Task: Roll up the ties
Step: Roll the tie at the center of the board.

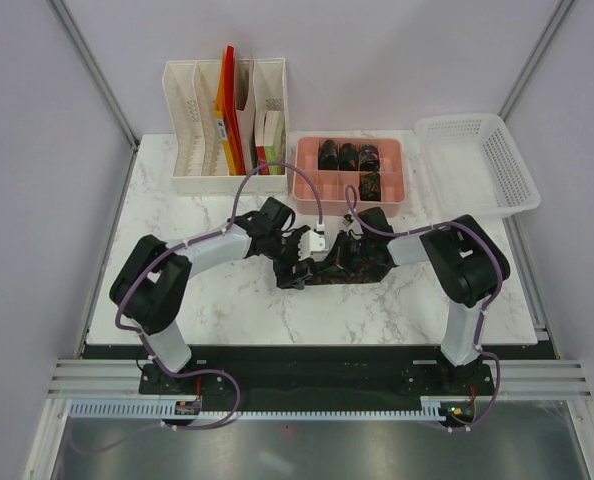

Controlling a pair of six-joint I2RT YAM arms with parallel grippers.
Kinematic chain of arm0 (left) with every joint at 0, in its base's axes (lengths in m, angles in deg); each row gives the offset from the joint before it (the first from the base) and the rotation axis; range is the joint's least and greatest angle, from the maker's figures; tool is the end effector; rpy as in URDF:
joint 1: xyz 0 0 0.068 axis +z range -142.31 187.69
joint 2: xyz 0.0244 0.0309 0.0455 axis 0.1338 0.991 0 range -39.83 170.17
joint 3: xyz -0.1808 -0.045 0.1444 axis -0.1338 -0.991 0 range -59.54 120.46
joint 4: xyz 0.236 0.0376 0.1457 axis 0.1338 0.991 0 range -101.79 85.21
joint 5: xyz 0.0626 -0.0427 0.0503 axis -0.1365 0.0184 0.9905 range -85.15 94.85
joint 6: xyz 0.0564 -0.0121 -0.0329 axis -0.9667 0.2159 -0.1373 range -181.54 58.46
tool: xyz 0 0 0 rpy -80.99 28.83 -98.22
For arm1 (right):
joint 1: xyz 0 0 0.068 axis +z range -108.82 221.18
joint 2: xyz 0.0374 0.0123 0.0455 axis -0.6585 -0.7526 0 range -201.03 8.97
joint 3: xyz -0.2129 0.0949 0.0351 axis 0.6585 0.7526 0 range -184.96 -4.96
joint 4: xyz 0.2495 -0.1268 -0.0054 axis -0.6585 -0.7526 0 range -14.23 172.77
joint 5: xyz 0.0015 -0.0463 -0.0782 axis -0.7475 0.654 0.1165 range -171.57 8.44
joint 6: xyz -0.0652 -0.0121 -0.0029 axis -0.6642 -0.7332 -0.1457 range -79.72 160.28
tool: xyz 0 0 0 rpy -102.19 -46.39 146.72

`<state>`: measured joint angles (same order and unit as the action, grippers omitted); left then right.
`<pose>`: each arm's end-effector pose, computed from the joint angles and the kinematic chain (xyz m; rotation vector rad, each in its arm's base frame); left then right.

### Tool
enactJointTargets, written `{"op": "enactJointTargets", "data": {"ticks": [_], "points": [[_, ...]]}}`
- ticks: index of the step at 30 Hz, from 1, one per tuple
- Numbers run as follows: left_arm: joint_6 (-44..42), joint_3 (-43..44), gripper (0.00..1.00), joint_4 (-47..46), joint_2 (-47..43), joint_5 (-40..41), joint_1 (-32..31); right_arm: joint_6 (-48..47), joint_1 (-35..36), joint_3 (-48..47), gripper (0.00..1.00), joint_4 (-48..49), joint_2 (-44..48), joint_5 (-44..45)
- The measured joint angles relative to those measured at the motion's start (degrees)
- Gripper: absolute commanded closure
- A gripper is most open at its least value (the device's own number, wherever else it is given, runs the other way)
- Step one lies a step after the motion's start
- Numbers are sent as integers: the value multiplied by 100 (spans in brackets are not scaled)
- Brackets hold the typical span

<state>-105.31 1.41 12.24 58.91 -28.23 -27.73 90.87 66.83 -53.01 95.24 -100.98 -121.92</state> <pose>0.2734 -0.2297 0.1175 1.7562 1.8279 -0.7025 0.2996 0.1817 0.0337 0.2225 2.6862 1.3815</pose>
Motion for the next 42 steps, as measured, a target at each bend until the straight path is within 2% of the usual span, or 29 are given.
{"op": "enactJointTargets", "data": {"ticks": [3,6,7,10,18,26,31,35,42], "points": [[-138,-105,6,-186,7,22,-52,0,0,0,100,0,0,0],[-328,-127,19,-282,11,61,-61,2,0,0,100,2,-2,0],[-385,-127,29,-315,11,63,-59,9,0,0,100,2,-2,0],[-612,-85,42,-210,61,20,-59,39,2,7,100,35,-2,4],[-870,295,43,374,306,2,-57,385,52,284,100,516,46,74],[68,1067,41,1025,579,310,-175,756,306,352,100,879,46,413],[337,1178,43,1058,715,413,-269,918,334,380,92,957,46,476],[382,1180,48,1034,835,474,-330,988,334,415,82,1025,46,479],[385,1163,52,977,907,697,-435,918,225,378,77,892,50,356]]}}
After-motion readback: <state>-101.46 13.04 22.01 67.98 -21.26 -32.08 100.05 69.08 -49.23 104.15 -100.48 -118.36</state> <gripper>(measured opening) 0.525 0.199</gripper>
